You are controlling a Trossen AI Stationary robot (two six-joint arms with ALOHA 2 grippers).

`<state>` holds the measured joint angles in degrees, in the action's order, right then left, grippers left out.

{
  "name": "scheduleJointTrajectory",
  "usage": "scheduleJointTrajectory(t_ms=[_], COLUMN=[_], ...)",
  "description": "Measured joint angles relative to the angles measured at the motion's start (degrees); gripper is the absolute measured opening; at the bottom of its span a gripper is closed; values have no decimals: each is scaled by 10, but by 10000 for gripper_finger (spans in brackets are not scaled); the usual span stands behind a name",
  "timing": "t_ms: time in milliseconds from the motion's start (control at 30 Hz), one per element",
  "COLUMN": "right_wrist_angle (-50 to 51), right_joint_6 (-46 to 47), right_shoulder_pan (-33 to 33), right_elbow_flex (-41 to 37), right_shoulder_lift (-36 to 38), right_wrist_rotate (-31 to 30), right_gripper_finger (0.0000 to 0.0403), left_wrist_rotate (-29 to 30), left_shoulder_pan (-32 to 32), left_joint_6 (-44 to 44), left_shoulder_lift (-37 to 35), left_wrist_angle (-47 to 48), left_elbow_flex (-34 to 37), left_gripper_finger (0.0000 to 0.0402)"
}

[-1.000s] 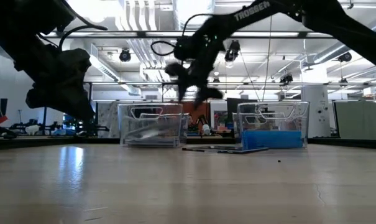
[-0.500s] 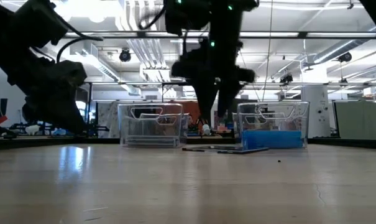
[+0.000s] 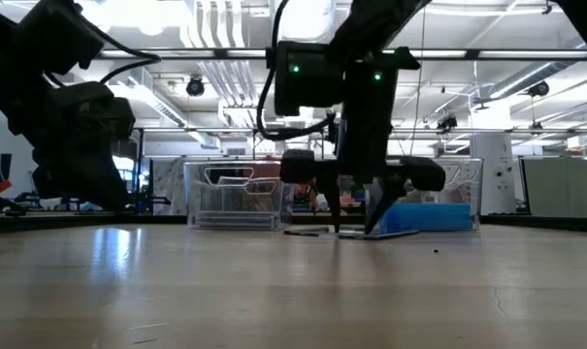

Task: Pick & place jewel cases by type
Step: Put the black cd case into the left transparent bin

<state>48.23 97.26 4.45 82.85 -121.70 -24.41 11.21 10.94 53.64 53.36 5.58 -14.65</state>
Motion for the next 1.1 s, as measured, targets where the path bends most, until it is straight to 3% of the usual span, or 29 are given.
scheduleJointTrajectory(t_ms=[133, 267, 400, 500, 567, 733, 867, 1100], right_wrist_angle=[-25, -109, -65, -42, -40, -52, -188, -546], right_joint_6=[0, -51, -62, -71, -51, 65, 101, -7], right_shoulder_pan=[25, 52, 70, 82, 99, 150, 150, 113], right_elbow_flex=[12, 33, 62, 63, 44, -71, -203, -357], right_shoulder_lift=[1, 3, 34, 96, 128, 179, 191, 174], right_wrist_rotate=[61, 184, 146, 133, 133, 131, 130, 201], right_gripper_finger=[156, 146, 138, 137, 141, 162, 183, 208], left_wrist_rotate=[0, 12, -8, -116, -177, -206, -206, -192], left_shoulder_pan=[0, -2, -34, -85, -110, -98, -66, -49], left_joint_6=[0, -22, -33, -23, -5, 33, 56, 77], left_shoulder_lift=[1, 8, 36, 90, 140, 277, 359, 417], left_wrist_angle=[0, -17, -73, -163, -214, -261, -289, -289], left_elbow_flex=[-1, 0, 0, 0, -2, -47, -98, -152], left_gripper_finger=[106, 106, 106, 106, 106, 106, 106, 106])
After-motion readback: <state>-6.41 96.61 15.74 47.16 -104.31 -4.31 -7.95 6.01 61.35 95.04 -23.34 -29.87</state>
